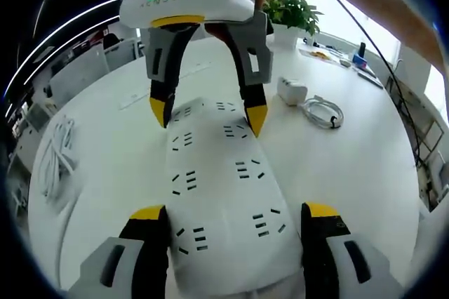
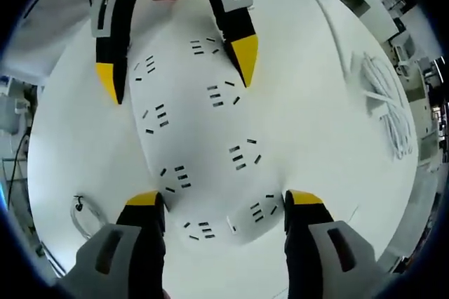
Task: Straighten the power strip on the desk, plug the charger into it
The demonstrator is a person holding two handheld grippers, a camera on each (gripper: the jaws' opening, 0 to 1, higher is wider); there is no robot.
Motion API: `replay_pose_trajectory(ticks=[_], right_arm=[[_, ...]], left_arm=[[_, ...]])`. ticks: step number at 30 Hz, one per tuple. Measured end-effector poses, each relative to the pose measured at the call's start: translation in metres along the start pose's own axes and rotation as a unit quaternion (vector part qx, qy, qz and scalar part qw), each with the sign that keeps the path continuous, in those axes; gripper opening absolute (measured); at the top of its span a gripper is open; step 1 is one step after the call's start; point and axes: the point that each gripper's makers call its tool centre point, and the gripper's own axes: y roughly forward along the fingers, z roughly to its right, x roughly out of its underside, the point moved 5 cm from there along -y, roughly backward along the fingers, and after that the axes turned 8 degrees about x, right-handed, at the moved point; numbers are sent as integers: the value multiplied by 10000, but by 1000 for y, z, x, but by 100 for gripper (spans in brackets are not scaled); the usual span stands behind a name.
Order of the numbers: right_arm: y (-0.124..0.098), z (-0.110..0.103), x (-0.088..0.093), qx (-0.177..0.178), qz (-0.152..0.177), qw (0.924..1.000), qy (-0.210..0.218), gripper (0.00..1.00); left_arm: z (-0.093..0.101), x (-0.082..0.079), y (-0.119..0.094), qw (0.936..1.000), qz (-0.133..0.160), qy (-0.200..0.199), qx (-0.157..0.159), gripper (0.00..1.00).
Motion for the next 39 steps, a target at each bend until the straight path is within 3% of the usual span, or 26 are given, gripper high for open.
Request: replay_pose_trajectory(ticks=[17, 25, 39], right_arm=[[-3, -9, 4, 105, 17, 9986, 527, 67], [-7, -25, 4, 191, 73, 9955, 923, 67], [-10, -38, 0, 215, -128, 9913, 1290, 67]], left_arm=[[-2, 2, -2, 9991, -165, 298, 263, 76], [-2, 2, -4, 9976, -235, 493, 432, 75], [2, 3, -4, 9941, -356, 773, 676, 75]])
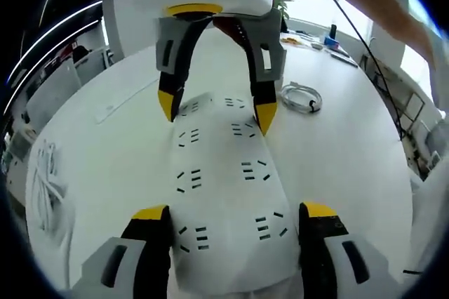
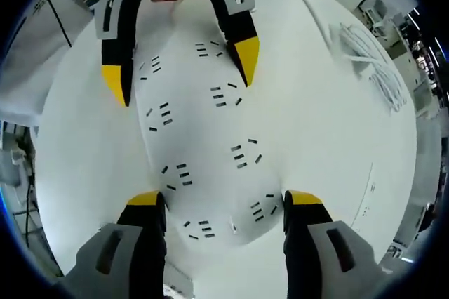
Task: Straighten the power strip on the desk, plug the charger into it
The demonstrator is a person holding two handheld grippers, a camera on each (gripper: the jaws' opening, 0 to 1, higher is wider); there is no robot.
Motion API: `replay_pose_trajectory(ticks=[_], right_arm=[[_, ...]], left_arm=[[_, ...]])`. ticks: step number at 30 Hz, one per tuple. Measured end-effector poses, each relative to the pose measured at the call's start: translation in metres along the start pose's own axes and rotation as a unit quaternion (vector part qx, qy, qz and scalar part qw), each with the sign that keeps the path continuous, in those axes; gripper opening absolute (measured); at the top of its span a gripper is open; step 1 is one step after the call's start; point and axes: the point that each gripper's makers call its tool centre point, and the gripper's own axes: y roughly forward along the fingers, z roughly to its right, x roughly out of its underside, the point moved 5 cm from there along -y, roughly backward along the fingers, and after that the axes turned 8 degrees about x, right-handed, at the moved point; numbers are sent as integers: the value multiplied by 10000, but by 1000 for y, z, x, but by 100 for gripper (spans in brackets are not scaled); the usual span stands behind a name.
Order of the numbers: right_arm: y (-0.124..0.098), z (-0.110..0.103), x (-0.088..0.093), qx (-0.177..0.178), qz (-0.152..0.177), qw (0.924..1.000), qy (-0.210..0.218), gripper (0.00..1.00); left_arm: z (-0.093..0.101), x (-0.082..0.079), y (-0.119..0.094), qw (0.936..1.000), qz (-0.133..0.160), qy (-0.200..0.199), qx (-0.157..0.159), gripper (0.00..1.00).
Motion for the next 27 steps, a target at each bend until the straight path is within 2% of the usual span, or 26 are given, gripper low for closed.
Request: replay_pose_trajectory(ticks=[11, 17, 27], right_arm=[[-4, -11, 3, 92, 65, 9991, 404, 67], [-5, -17, 4, 148, 66, 9979, 626, 66], [-10, -32, 4, 281, -28, 9931, 1136, 66]], left_arm=[[-7, 0, 0, 9997, -33, 158, 161, 74], [-5, 0, 0, 9991, -93, 302, 283, 74], [-5, -1, 0, 9966, -192, 594, 529, 73]])
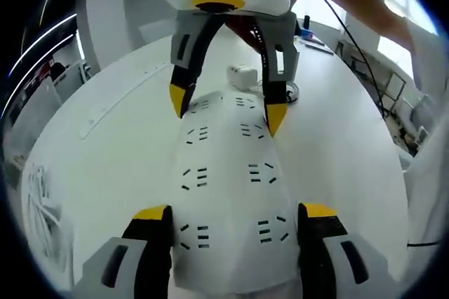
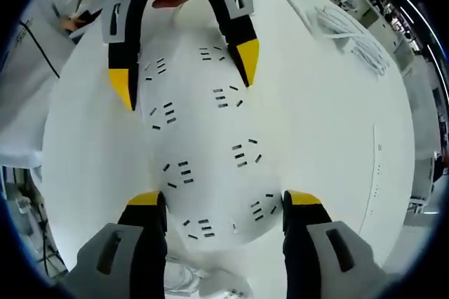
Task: Straighten the power strip on the desk, plug the charger into it
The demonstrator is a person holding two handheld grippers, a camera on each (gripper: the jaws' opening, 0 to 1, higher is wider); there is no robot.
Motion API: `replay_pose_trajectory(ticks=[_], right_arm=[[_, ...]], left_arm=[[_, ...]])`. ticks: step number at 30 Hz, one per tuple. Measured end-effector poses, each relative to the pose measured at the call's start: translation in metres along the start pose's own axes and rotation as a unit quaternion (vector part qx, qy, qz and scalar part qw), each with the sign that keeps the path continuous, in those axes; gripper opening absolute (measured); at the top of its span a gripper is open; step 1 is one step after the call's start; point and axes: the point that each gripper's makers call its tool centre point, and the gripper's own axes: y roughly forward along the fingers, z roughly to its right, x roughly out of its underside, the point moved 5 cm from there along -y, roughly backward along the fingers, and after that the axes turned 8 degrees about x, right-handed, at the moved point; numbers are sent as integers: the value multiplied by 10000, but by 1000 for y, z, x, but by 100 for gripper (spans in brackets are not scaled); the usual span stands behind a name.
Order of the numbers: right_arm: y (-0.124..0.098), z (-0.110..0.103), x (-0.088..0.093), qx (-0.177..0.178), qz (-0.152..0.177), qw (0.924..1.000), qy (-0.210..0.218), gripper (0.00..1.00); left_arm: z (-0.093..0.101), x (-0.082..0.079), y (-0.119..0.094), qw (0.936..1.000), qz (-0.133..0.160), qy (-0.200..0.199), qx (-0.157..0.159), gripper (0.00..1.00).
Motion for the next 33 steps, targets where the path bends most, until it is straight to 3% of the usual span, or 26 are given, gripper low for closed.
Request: replay_pose_trajectory(ticks=[10, 13, 15, 19, 22, 28, 33], right_arm=[[-1, -2, 1, 14, 208, 9997, 127, 66], [-1, -2, -6, -54, 322, 9982, -500, 67], [-2, -2, -17, -17, 633, 9913, -1151, 69], [0, -1, -15, -279, 231, 9940, -1034, 69], [-1, 2, -11, -454, 42, 9917, -1203, 69], [4, -5, -10, -697, 33, 9891, -1297, 64], [4, -5, -9, -685, 59, 9900, -1231, 64]], left_arm=[[-1, -2, -1, 9999, -74, 88, 56, 73], [-1, -2, -1, 9999, -95, 109, 68, 73], [-1, -3, -1, 9999, -108, 113, 71, 73], [-1, -2, -1, 9998, -127, 116, 73, 73], [2, -1, -1, 9998, -121, 117, 72, 73], [4, -1, -1, 9998, -117, 121, 74, 73], [6, -1, -1, 9998, -138, 124, 79, 73]])
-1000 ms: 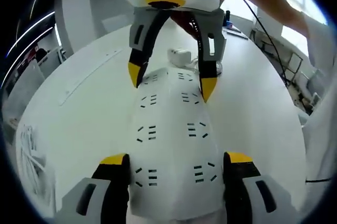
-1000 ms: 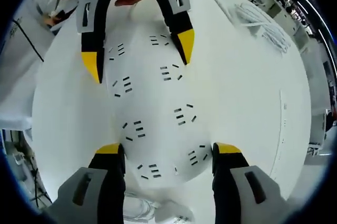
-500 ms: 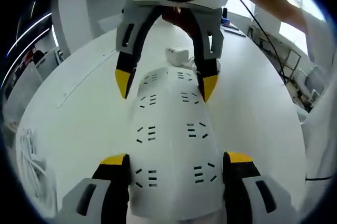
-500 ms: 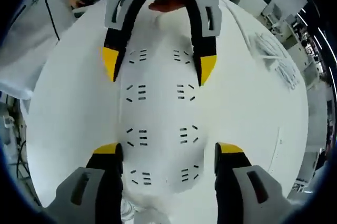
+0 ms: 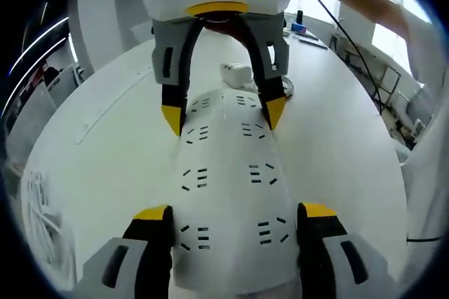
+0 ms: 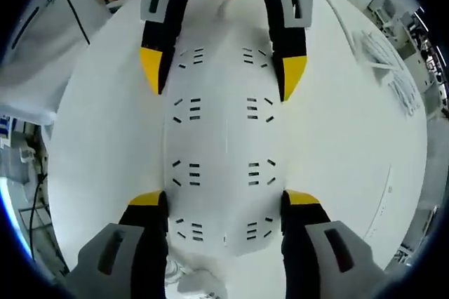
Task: Straighten the power strip on the desk, plug the charger into it
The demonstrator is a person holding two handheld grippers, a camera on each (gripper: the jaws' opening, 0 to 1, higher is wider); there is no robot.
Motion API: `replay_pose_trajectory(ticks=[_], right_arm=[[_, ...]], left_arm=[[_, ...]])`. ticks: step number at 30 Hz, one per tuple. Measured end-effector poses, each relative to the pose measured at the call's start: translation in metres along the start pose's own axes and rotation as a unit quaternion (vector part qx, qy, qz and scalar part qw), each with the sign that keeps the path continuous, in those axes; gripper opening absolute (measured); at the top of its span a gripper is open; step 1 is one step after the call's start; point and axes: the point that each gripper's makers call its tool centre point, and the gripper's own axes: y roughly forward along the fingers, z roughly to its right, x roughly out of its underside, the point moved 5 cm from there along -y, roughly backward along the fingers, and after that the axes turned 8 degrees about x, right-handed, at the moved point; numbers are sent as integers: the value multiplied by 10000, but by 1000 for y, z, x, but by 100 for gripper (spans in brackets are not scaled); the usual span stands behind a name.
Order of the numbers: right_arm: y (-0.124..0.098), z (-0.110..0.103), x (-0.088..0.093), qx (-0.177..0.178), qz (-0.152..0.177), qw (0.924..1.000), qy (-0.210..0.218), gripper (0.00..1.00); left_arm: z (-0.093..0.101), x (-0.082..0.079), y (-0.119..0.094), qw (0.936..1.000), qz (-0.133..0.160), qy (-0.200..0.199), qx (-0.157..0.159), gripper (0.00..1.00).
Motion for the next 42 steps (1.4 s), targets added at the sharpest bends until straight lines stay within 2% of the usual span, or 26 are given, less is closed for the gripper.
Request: replay_pose_trajectory(ticks=[11, 23, 36, 42], right_arm=[[-2, -7, 1, 114, 84, 9992, 380, 64], [-2, -17, 1, 176, -58, 9964, 822, 64], [-3, -23, 1, 234, -88, 9938, 1081, 64], [-4, -26, 2, 264, -66, 9923, 1205, 64]], left_arm=[[1, -1, 1, 9998, -102, 129, 109, 72], [2, -5, 2, 9975, -600, 293, 228, 71], [3, -4, 2, 9968, -506, 487, 384, 71], [4, -5, 2, 9959, -594, 537, 415, 71]])
